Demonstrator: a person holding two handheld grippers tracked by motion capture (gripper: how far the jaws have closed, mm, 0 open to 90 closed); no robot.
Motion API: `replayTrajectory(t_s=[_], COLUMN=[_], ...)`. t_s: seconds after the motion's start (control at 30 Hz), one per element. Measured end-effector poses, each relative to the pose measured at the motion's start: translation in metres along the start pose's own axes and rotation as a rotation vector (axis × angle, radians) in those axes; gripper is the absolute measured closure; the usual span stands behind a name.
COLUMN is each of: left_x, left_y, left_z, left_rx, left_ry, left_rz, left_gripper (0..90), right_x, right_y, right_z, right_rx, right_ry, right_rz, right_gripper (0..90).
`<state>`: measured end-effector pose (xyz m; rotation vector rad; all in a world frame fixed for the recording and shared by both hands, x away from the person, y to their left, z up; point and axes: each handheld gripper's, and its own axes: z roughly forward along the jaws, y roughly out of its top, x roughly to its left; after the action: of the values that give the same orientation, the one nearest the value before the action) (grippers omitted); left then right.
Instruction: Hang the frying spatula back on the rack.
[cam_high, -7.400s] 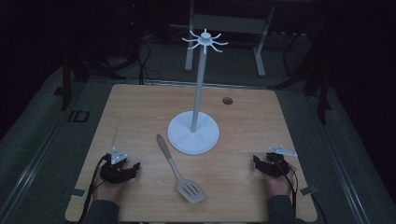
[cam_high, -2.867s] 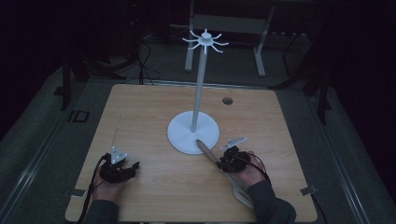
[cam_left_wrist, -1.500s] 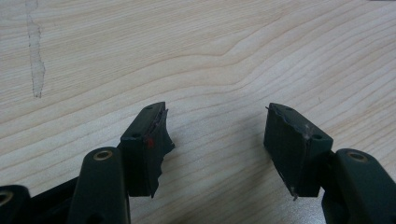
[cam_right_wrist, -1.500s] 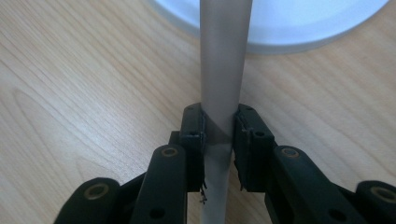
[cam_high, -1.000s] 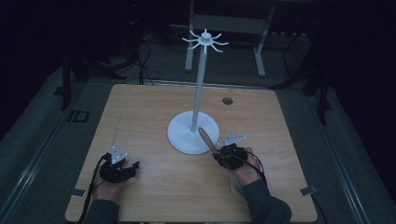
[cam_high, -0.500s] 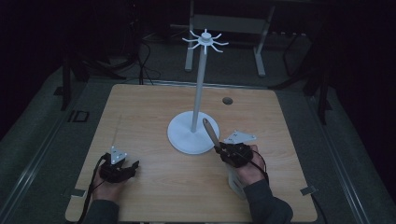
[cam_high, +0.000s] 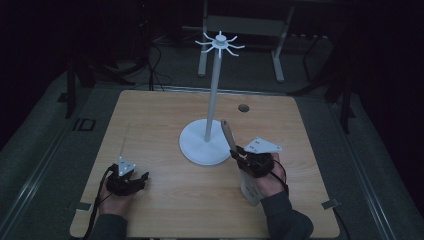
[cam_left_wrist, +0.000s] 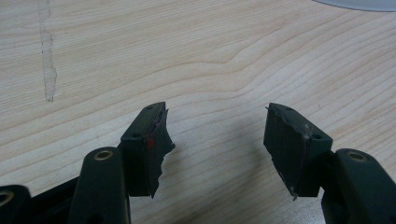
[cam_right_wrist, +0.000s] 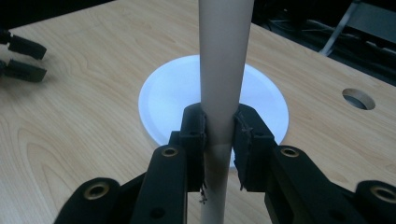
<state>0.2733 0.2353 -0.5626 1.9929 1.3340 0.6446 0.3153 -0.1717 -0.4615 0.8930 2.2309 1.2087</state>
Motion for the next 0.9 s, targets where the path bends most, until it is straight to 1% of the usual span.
replayTrajectory(t_s=[0.37, 0.6, 0.9], left_x=[0.0, 0.0, 0.0], left_y=[0.0, 0.0, 0.0], left_z=[0.0, -0.001, -0.001], left_rx=[-0.005, -0.005, -0.004], left_ry=[0.004, 0.004, 0.004], left_rz=[-0.001, -0.002, 0.0], left_gripper=[40.0, 40.0, 40.0], right_x=[-0.005, -0.007, -0.007], right_y=[0.006, 0.014, 0.019], right_z=[-0.007, -0.009, -0.008], right_rx=[-0.06, -0.088, -0.114], right_ry=[0.003, -0.001, 0.005], right_rz=[0.038, 0.045, 0.045], right_gripper=[75.1, 75.1, 75.1])
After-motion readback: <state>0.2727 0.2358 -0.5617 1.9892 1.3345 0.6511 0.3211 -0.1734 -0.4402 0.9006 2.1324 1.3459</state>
